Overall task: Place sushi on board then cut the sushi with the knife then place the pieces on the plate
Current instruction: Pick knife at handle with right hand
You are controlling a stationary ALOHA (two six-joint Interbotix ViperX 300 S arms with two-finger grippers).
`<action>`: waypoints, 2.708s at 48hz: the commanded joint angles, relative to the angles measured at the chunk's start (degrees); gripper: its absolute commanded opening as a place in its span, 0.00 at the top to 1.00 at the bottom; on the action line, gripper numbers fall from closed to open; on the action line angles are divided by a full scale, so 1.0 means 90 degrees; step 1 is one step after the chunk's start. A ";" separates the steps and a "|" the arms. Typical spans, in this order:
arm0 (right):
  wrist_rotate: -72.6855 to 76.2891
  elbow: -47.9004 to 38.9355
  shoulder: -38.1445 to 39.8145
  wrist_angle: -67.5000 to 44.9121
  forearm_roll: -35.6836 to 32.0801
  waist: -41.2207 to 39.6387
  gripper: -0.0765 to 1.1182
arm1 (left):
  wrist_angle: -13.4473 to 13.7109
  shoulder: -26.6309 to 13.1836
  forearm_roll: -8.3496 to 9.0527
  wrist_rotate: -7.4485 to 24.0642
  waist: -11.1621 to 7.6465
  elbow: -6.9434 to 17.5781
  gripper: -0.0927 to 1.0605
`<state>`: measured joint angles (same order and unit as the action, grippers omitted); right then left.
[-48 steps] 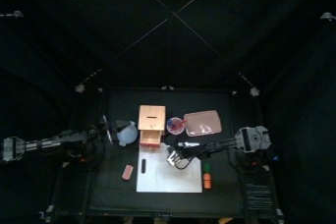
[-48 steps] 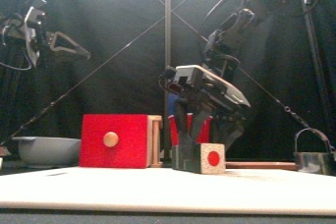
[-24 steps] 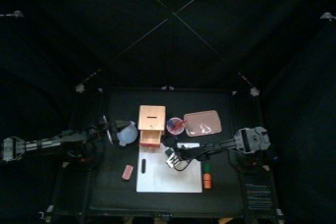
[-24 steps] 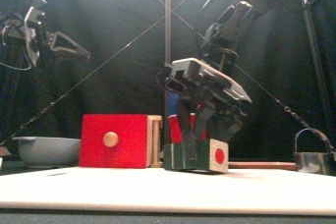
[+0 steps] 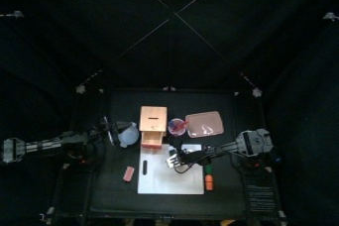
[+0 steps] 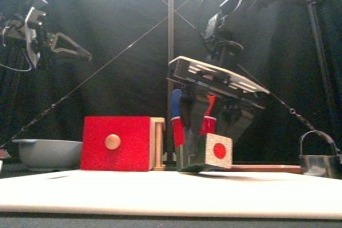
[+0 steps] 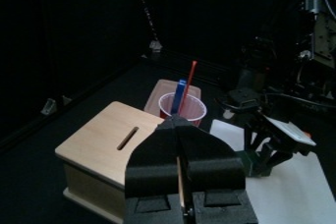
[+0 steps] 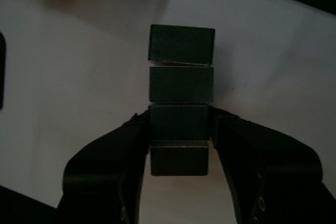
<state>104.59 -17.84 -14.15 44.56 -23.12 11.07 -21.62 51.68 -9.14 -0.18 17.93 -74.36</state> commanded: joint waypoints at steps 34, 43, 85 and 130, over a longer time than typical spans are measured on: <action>0.0889 0.1230 -0.0625 0.1260 -0.0557 0.0840 0.19 | -0.0010 -0.0039 -0.0010 -0.0020 -0.0010 0.0107 0.89; 0.0811 0.1221 -0.0537 0.1211 -0.0596 0.0830 0.06 | -0.0010 -0.0039 -0.0127 -0.0010 -0.0010 0.0117 0.89; -0.8223 -0.1465 0.3115 0.0029 0.1631 -0.1406 0.06 | -0.0020 -0.0088 -0.0127 0.0029 0.0049 0.0479 0.89; -1.3193 0.0703 0.2031 0.1885 0.2080 -0.3643 0.06 | -0.0273 -0.0996 -0.0303 0.0000 0.0176 0.0752 0.89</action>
<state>-13.89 -14.85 4.39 59.68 -5.01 -21.80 -23.64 42.80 -11.25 -0.18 19.07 -67.94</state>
